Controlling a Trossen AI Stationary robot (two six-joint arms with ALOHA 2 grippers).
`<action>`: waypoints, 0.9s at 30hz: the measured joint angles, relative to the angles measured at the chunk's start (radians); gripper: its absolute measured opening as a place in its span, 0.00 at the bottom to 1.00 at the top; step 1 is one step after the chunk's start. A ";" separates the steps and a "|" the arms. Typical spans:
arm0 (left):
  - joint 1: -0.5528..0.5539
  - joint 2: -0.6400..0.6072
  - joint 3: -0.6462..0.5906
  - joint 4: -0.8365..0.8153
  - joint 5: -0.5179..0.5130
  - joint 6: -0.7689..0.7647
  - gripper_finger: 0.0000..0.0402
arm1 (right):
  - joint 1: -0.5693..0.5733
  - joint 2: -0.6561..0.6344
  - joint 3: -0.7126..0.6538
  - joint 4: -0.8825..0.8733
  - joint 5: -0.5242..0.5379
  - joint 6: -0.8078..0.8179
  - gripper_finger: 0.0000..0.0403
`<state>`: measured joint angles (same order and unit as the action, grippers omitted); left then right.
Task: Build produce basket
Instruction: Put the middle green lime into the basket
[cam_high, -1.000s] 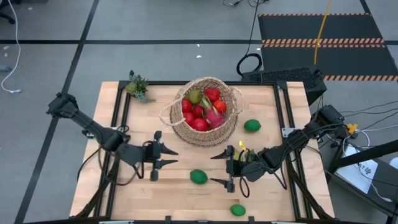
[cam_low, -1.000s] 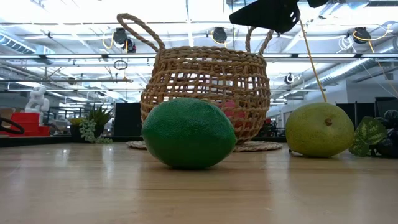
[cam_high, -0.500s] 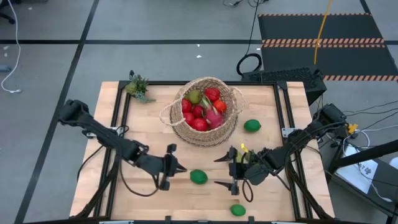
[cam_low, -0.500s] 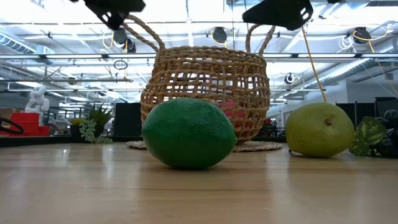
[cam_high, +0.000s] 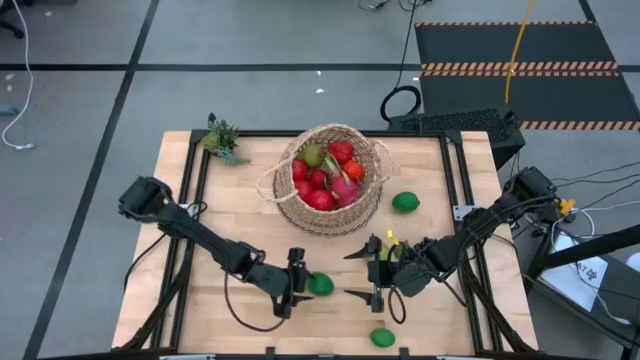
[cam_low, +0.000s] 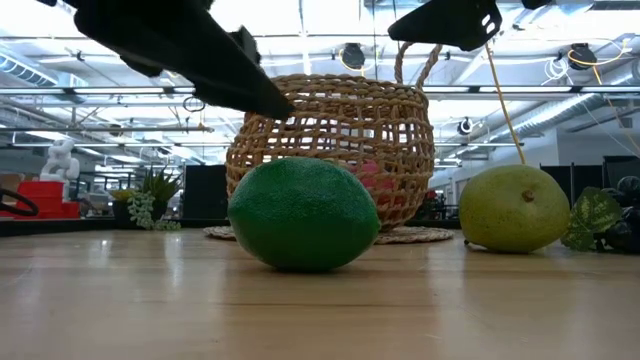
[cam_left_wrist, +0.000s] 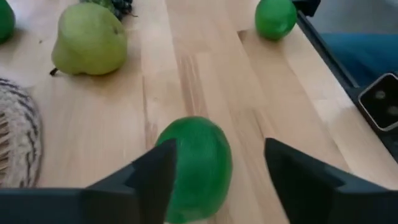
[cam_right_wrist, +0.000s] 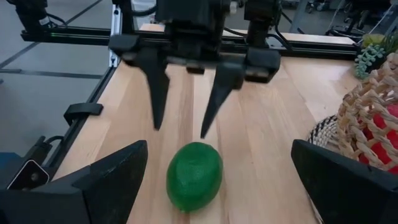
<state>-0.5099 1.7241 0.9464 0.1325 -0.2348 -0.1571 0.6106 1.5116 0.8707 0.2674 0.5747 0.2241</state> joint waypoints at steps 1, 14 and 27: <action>0.003 0.017 0.013 0.001 0.000 0.000 0.65 | 0.000 0.000 0.000 0.000 0.000 0.000 0.97; 0.053 0.136 0.049 -0.023 -0.055 -0.003 0.95 | 0.000 0.000 0.000 -0.002 0.000 0.003 0.97; 0.067 0.196 0.048 0.012 0.059 0.014 0.78 | 0.000 0.000 0.000 -0.004 0.000 0.003 0.97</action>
<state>-0.4431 1.9197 0.9946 0.1445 -0.1757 -0.1430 0.6106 1.5116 0.8707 0.2639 0.5747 0.2276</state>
